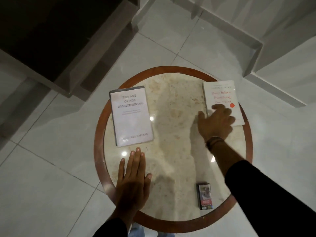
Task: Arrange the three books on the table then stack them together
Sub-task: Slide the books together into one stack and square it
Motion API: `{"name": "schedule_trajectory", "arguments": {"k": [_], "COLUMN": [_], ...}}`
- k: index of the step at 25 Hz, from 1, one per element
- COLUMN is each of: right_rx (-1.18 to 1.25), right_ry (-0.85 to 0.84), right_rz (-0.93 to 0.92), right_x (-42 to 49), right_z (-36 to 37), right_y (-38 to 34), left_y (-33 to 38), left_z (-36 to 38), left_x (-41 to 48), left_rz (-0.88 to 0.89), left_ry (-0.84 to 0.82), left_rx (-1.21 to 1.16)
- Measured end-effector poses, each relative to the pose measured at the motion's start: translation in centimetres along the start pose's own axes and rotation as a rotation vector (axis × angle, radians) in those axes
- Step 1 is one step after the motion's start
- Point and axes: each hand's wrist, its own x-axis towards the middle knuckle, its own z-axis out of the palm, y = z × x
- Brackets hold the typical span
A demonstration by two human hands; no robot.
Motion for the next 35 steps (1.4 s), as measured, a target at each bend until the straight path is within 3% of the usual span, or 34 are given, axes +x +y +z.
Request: {"name": "schedule_trajectory", "arguments": {"k": [3, 8, 12, 16, 24, 29, 33, 35], "right_rx": [-0.069, 0.119, 0.381, 0.375, 0.671, 0.808, 0.756, 0.558], "right_ry": [-0.062, -0.196, -0.399, -0.453, -0.471, -0.647, -0.752, -0.645], "right_rz": [0.173, 0.200, 0.313, 0.189, -0.006, -0.035, -0.008, -0.039], "right_x": [3.5, 5.5, 6.2, 5.5, -0.8, -6.0, -9.6, -10.5], "right_z": [-3.1, -3.7, -3.2, -2.0, -4.7, -1.4, 2.9, 4.6], "right_y": [4.2, 5.8, 5.8, 6.0, 0.3, -5.6, -8.2, -8.4], "left_y": [-0.4, -0.8, -0.8, -0.9, -0.4, -0.3, -0.2, -0.2], "left_z": [0.0, 0.1, 0.0, 0.0, 0.0, 0.3, 0.5, 0.6], "left_x": [0.3, 0.2, 0.2, 0.2, 0.2, 0.1, 0.1, 0.2], "left_rz": [-0.001, 0.016, 0.012, 0.006, -0.021, -0.020, -0.013, -0.011], "left_ry": [-0.029, -0.042, -0.056, -0.060, -0.043, -0.007, 0.039, 0.058], "left_rx": [0.016, 0.034, 0.053, 0.050, 0.033, 0.032, 0.011, 0.012]}}
